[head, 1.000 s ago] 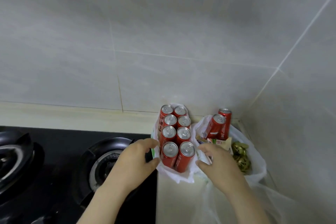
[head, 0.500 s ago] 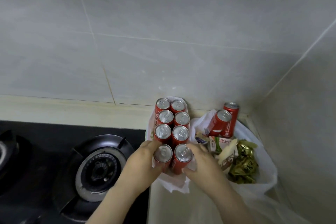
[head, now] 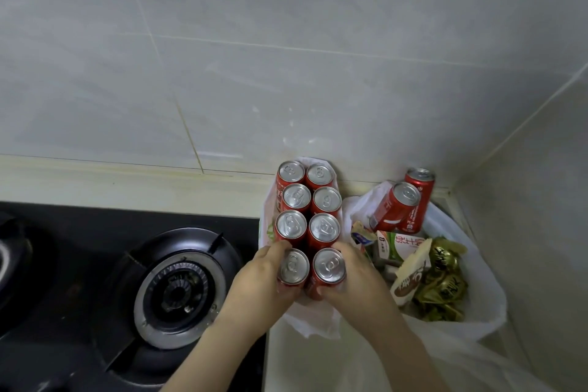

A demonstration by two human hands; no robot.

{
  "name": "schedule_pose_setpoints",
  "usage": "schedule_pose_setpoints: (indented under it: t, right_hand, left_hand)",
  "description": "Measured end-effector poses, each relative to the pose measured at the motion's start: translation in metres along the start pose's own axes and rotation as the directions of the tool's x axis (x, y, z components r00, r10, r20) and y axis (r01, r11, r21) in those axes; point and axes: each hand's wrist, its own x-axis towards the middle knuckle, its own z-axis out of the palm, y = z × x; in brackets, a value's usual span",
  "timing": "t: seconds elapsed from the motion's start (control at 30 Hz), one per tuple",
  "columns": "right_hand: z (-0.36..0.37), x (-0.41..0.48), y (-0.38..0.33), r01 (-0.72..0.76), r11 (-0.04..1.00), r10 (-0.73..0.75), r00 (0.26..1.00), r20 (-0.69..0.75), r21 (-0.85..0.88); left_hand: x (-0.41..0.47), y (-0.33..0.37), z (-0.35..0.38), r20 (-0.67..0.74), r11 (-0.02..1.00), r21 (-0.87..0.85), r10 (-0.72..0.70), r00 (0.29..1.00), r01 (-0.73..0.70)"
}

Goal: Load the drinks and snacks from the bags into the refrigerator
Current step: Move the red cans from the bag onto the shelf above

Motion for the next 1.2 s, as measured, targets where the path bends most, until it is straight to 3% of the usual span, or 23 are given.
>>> schedule_pose_setpoints:
  t: [0.47,0.6,0.9,1.2]
  right_hand:
    - [-0.003,-0.010,-0.005,-0.047,0.995,0.052,0.997,-0.055,0.086]
    - [-0.014,-0.017,-0.015,-0.036,0.991,0.048,0.995,-0.090,0.132]
    - [-0.052,-0.049,-0.053,0.141,0.967,-0.085,0.963,-0.254,0.213]
    - [-0.092,-0.103,-0.124,0.383,0.834,-0.208,0.885,-0.416,0.398]
  left_hand:
    - [-0.003,-0.005,0.005,-0.108,0.998,-0.058,-0.006,0.994,-0.001]
    - [-0.012,0.004,-0.009,-0.128,0.990,-0.143,-0.003,0.992,-0.016]
    - [-0.042,0.029,-0.053,-0.270,0.915,-0.365,0.072,0.960,-0.171]
    - [-0.094,0.066,-0.119,-0.506,0.752,-0.556,0.033,0.862,-0.355]
